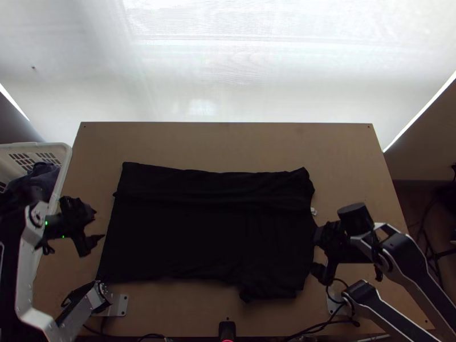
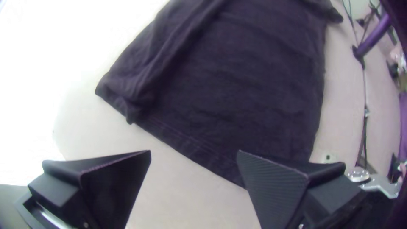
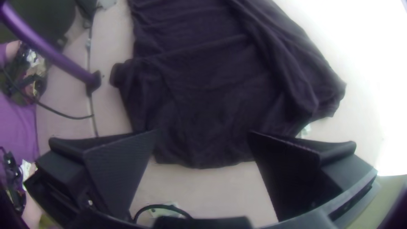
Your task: Fold the t-shirt
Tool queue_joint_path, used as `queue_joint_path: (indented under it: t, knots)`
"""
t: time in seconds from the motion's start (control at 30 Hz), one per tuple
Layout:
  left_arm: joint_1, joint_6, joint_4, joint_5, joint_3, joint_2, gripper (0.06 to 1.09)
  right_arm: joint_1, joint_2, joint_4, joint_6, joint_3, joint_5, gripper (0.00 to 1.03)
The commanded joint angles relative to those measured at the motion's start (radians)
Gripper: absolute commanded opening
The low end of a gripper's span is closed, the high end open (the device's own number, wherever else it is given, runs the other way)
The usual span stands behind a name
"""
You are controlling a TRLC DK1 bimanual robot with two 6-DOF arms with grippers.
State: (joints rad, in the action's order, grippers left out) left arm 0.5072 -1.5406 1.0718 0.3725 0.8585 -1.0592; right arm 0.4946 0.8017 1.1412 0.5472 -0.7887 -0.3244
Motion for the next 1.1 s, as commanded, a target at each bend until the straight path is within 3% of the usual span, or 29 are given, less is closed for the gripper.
queue_joint_path:
  t: [0.0, 0.13, 0.27, 0.37, 0.57, 0.7, 0.83, 0.87, 0.93, 1.0, 1.07]
  knots:
    - [0.036, -0.250, 0.042, 0.003, -0.225, 0.341, 1.04, 0.236, -0.084, 0.052, -0.082, 0.083, -0.015, 0.98]
    - [0.033, -0.305, 0.045, -0.024, -0.282, 0.392, 1.04, 0.354, -0.010, 0.055, -0.004, 0.086, 0.004, 0.98]
    - [0.005, -0.299, 0.180, -0.155, -0.271, 0.373, 1.03, 0.381, 0.051, 0.097, 0.148, 0.094, 0.015, 0.98]
    - [-0.042, -0.188, 0.290, -0.231, -0.242, 0.327, 1.00, 0.380, 0.116, 0.117, 0.200, 0.100, 0.015, 0.98]
    - [-0.067, 0.163, 0.478, -0.310, -0.110, 0.100, 1.00, 0.380, 0.165, 0.083, 0.234, 0.117, -0.005, 0.98]
    - [-0.056, 0.316, 0.479, -0.303, -0.092, 0.018, 1.00, 0.380, 0.183, 0.045, 0.238, 0.114, -0.015, 0.98]
    - [-0.177, 0.556, 0.287, -0.251, -0.099, 0.047, 1.00, 0.377, 0.180, 0.023, 0.237, 0.115, -0.030, 0.98]
    - [-0.283, 0.686, 0.182, -0.273, -0.108, 0.074, 1.00, 0.375, 0.175, 0.019, 0.237, 0.117, -0.030, 0.98]
    - [-0.420, 0.843, -0.003, -0.337, -0.131, 0.097, 1.00, 0.371, 0.172, 0.006, 0.235, 0.115, -0.031, 0.98]
    - [-0.407, 0.981, -0.047, -0.339, -0.098, -0.010, 1.00, 0.368, 0.169, 0.005, 0.231, 0.108, -0.031, 0.98]
    - [-0.299, 1.039, -0.004, -0.215, -0.038, -0.128, 1.00, 0.368, 0.145, 0.005, 0.227, 0.095, -0.031, 0.98]
